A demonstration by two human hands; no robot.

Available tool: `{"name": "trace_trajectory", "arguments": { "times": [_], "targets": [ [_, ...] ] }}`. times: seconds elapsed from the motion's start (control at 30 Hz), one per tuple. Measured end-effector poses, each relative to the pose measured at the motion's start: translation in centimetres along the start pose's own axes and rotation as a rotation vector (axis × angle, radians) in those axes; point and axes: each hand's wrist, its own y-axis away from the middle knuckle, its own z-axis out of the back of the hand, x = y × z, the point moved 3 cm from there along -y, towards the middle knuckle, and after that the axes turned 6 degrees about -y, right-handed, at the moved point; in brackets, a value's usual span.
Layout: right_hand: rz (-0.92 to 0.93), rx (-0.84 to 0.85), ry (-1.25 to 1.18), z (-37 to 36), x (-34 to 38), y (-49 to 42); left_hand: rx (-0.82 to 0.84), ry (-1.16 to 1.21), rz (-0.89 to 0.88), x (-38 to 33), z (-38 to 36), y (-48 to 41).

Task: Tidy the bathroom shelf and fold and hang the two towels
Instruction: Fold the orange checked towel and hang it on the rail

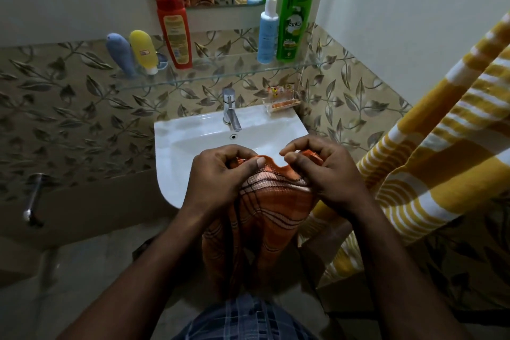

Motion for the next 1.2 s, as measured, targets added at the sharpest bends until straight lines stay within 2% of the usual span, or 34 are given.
{"name": "trace_trajectory", "arguments": {
  "times": [0.13, 0.2, 0.4, 0.53, 0.6, 0.7, 0.8, 0.9, 1.1, 1.2],
  "targets": [
    [-0.023, 0.125, 0.25, 0.1, 0.4, -0.2, -0.011, -0.032, -0.008, -0.6, -0.7, 0.0],
    [0.016, 0.127, 0.32, 0.2, 0.7, -0.5, 0.009, -0.014, 0.001, -0.6, -0.9, -0.3],
    [0.168, -0.176, 0.304, 3.1, 1.6, -1.7, 0.288, 0.06, 0.089, 0.5, -1.1, 0.4],
    [0.171, -0.475, 0.451, 4.9, 0.9, -2.2, 0.22, 0.13, 0.171, 1.9, -0.1, 1.9],
    [0.13, -0.512, 0.492, 5.6, 0.6, -2.5, 0.126, 0.192, 0.211, 2.5, 0.4, 1.9],
    [0.14, -0.396, 0.461, 2.3, 1.6, -2.4, 0.053, 0.252, 0.153, 2.9, 2.6, 1.2],
    [0.198, -0.083, 0.467, -0.4, 2.0, -1.1, 0.083, 0.142, 0.055, 1.4, 1.4, 0.6],
    [0.154, 0.174, 0.519, -2.8, 0.9, -0.2, 0.152, 0.075, -0.07, -0.4, 0.2, 0.5],
    [0.025, 0.289, 0.282, -5.2, 1.1, 1.2, 0.24, 0.154, -0.194, -0.6, 1.2, 1.6],
    [0.039, 0.171, 0.291, -5.3, 1.5, 2.3, 0.274, 0.174, -0.137, 0.7, 2.2, 2.2]
  ]
}}
